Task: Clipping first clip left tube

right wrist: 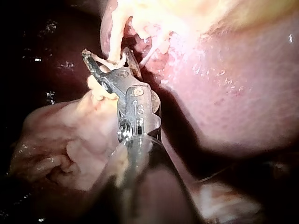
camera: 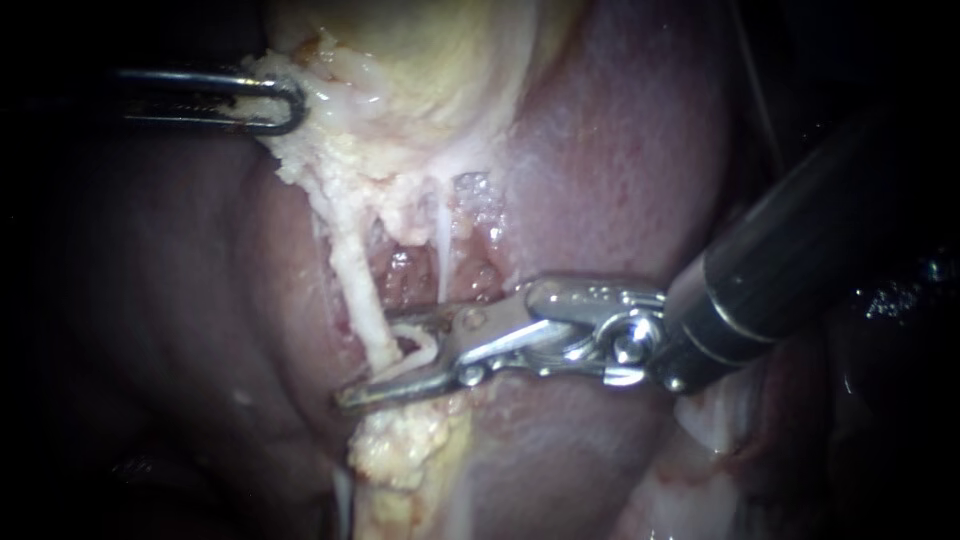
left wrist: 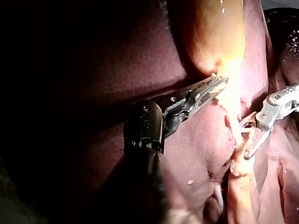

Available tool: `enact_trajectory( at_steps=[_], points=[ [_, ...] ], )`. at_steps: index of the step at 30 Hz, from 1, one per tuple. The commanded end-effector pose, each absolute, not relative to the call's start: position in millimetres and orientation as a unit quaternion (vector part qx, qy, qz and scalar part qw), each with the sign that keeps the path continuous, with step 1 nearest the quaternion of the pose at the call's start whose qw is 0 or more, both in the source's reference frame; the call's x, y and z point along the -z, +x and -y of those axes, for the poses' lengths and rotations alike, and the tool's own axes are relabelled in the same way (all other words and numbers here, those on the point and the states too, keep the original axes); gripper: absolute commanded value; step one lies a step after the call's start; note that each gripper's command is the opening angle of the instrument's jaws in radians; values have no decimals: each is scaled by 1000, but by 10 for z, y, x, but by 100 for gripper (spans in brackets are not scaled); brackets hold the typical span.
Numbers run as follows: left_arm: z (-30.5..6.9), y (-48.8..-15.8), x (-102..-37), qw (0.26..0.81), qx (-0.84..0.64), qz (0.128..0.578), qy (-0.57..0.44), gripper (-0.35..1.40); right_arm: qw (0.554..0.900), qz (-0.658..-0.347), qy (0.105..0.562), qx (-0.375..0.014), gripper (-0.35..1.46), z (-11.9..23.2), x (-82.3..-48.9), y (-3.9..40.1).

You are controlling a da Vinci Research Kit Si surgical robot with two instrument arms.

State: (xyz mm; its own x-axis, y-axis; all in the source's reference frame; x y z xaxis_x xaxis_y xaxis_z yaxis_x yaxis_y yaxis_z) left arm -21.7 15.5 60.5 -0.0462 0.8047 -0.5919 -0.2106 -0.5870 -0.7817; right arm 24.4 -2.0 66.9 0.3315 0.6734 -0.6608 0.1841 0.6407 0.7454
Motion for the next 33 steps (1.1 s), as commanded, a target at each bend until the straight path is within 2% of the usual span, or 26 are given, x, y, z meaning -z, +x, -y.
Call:
enact_trajectory(
  at_steps=[1,7,13,20,30,33],
  points=[
    [-156,-218,-606,376,-676,256,-579,-35,715,-555,391,-169,45,23,-667,248],
    [-156,-218,-608,375,-676,256,-580,-35,697,-565,409,-164,46,34,-654,254],
    [-156,-215,-608,375,-677,257,-580,-35,683,-572,429,-151,46,48,-633,243],
    [-157,-213,-610,375,-677,257,-580,-35,663,-584,442,-156,45,52,-612,240],
    [-157,-213,-610,375,-677,257,-580,-35,656,-587,446,-159,42,46,-610,239],
    [-157,-213,-610,375,-677,257,-580,-35,657,-588,445,-160,36,44,-612,240]
  ],
)
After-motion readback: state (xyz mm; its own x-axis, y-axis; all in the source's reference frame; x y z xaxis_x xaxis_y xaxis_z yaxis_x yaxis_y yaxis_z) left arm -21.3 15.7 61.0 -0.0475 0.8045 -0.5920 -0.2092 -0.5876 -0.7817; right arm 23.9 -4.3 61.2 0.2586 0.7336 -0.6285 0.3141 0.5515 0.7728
